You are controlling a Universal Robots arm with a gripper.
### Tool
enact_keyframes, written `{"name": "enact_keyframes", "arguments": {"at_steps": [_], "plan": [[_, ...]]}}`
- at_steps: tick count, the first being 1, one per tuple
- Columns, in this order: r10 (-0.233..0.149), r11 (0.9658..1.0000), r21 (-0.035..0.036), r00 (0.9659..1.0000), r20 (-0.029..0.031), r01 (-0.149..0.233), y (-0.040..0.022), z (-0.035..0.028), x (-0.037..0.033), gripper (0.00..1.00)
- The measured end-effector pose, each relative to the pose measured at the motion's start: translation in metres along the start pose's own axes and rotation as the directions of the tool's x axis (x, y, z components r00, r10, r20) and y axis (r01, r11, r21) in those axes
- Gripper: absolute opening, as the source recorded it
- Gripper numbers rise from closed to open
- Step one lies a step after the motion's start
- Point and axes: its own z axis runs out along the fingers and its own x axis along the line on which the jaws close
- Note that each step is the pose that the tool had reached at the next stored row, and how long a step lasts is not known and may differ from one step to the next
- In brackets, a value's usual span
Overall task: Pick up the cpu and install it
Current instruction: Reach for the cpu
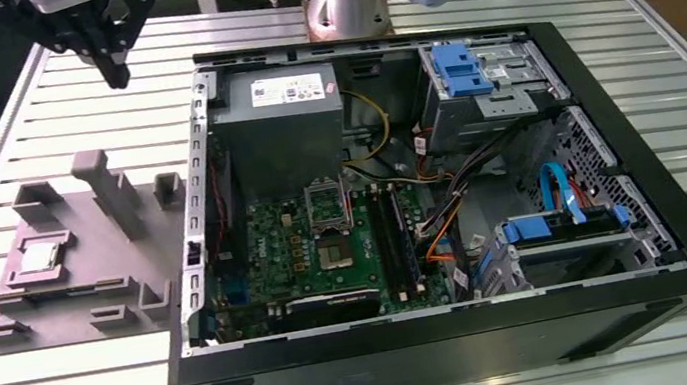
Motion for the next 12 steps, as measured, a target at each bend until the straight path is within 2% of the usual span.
{"name": "enact_keyframes", "arguments": {"at_steps": [12], "plan": [[0.0, 1.0, 0.0003, 1.0, 0.0, 0.0, -0.0019, 0.0039, 0.0224, 0.1]]}}
